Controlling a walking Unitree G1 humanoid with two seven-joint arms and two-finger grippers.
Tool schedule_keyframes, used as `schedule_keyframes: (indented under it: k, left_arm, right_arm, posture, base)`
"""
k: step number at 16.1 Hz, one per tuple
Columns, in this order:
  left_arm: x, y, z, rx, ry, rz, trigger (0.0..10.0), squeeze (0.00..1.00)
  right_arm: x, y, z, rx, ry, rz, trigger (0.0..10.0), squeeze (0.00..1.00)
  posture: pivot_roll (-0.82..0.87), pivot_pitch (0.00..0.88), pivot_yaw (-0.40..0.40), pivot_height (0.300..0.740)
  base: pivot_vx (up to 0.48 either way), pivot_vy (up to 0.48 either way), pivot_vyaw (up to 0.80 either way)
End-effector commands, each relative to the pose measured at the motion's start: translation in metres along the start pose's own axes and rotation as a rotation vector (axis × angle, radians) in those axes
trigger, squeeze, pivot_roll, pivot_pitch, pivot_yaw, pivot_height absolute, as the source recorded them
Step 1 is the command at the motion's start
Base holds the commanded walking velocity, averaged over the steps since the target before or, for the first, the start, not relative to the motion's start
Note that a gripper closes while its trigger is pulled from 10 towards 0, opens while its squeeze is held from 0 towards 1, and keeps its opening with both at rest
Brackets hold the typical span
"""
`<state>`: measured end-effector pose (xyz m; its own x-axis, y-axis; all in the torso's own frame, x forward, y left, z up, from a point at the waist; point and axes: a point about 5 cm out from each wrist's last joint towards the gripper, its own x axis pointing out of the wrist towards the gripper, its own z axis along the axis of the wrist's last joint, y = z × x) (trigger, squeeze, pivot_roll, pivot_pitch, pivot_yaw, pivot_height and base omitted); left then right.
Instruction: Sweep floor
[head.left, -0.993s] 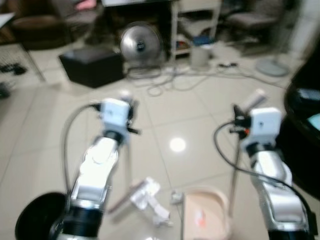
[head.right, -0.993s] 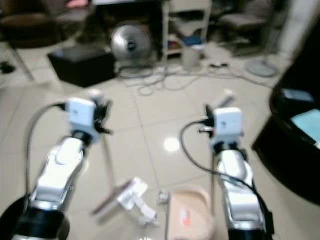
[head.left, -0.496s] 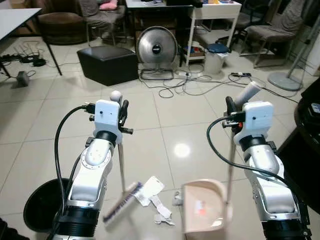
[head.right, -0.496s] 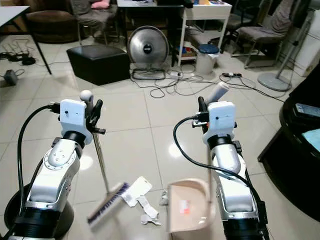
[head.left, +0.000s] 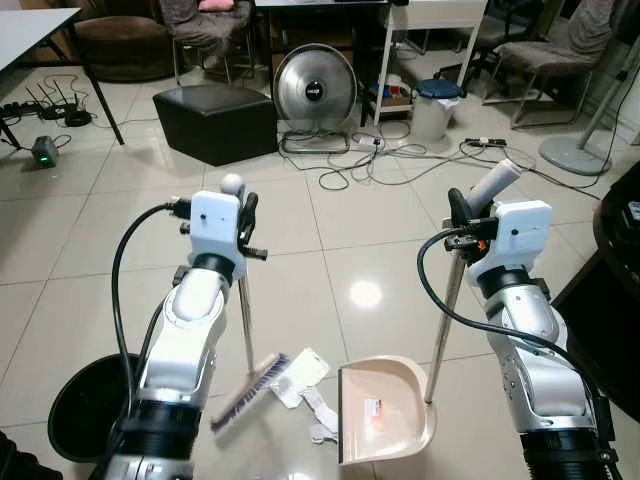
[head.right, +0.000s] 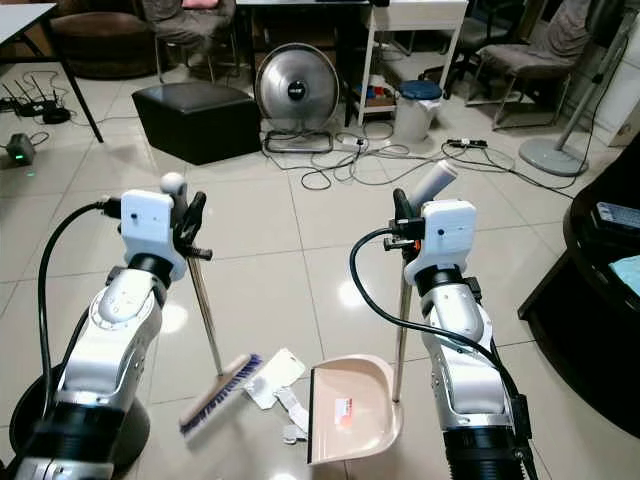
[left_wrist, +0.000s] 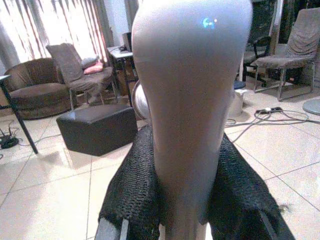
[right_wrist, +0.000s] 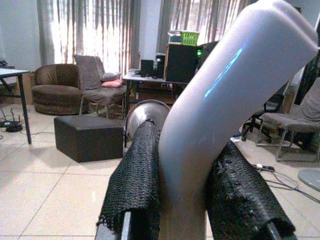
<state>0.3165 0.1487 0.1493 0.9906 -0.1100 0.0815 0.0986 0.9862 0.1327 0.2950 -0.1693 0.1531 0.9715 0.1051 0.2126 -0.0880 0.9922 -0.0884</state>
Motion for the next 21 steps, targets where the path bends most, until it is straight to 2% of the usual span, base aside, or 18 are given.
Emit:
schedule_keyframes:
  k: [1, 3, 4, 5, 7, 10, 12, 14, 16, 18, 19, 21]
  left_arm:
    - [0.005, 0.002, 0.010, 0.015, -0.046, 0.001, 10.0, 0.00]
    - [0.013, 0.009, 0.014, 0.017, -0.057, 0.014, 10.0, 0.00]
    - [0.017, 0.013, 0.016, 0.018, -0.058, 0.019, 10.0, 0.00]
    - [0.018, 0.014, 0.016, 0.019, -0.056, 0.018, 10.0, 0.00]
    - [0.020, 0.014, 0.015, 0.043, -0.055, -0.003, 10.0, 0.00]
    - [0.020, 0.016, 0.017, 0.041, -0.070, -0.002, 10.0, 0.00]
    - [0.018, 0.015, 0.017, 0.035, -0.072, -0.004, 10.0, 0.00]
    - [0.011, 0.015, 0.008, 0.027, -0.053, 0.010, 10.0, 0.00]
    - [0.004, 0.008, 0.005, -0.043, -0.072, 0.022, 10.0, 0.00]
    - [0.006, 0.005, 0.007, -0.060, -0.081, 0.009, 10.0, 0.00]
    - [0.012, 0.003, 0.009, -0.156, -0.069, 0.040, 10.0, 0.00]
    - [0.016, 0.002, 0.011, -0.090, -0.085, 0.032, 10.0, 0.00]
  right_arm:
    - [0.006, -0.004, 0.009, -0.014, -0.050, -0.009, 0.0, 0.00]
    - [0.011, -0.005, 0.015, -0.032, -0.071, 0.003, 0.0, 0.00]
    - [0.016, -0.005, 0.021, -0.056, -0.092, 0.025, 2.7, 0.00]
    - [0.017, -0.006, 0.022, -0.060, -0.095, 0.032, 9.7, 0.00]
    - [0.020, -0.008, 0.026, -0.101, -0.097, 0.083, 10.0, 0.00]
    - [0.022, -0.008, 0.025, -0.097, -0.099, 0.063, 10.0, 0.00]
    - [0.018, -0.007, 0.019, -0.100, -0.086, 0.054, 10.0, 0.00]
    - [0.010, -0.008, 0.012, -0.113, -0.077, 0.014, 10.0, 0.00]
    - [-0.002, -0.011, 0.007, -0.143, -0.072, -0.037, 10.0, 0.00]
    - [-0.003, -0.010, 0.011, -0.126, -0.094, -0.057, 10.0, 0.00]
    - [-0.003, -0.006, 0.012, -0.128, -0.109, -0.028, 10.0, 0.00]
    - [-0.003, -0.004, 0.014, -0.108, -0.116, -0.014, 10.0, 0.00]
  posture:
    - [-0.08, 0.000, 0.020, 0.740]
    - [-0.09, 0.000, 0.025, 0.740]
    - [-0.09, 0.000, 0.029, 0.740]
    - [-0.09, 0.000, 0.029, 0.740]
    - [-0.09, 0.000, 0.009, 0.740]
    - [-0.09, 0.008, 0.002, 0.740]
    - [-0.08, 0.013, -0.002, 0.740]
    - [-0.08, 0.000, 0.008, 0.740]
    - [-0.09, 0.000, 0.011, 0.740]
    - [-0.09, 0.000, 0.015, 0.740]
    - [-0.10, 0.003, 0.007, 0.740]
    - [-0.11, 0.000, 0.009, 0.740]
  base:
    - [0.000, 0.000, 0.00]
    - [0.000, 0.000, 0.00]
    - [0.000, 0.000, 0.00]
    - [0.000, 0.000, 0.00]
    - [0.000, 0.000, 0.00]
    - [0.000, 0.000, 0.00]
    - [0.000, 0.000, 0.00]
    - [0.000, 0.000, 0.00]
    - [0.000, 0.000, 0.00]
    - [0.000, 0.000, 0.00]
    - [0.000, 0.000, 0.00]
    - [0.000, 0.000, 0.00]
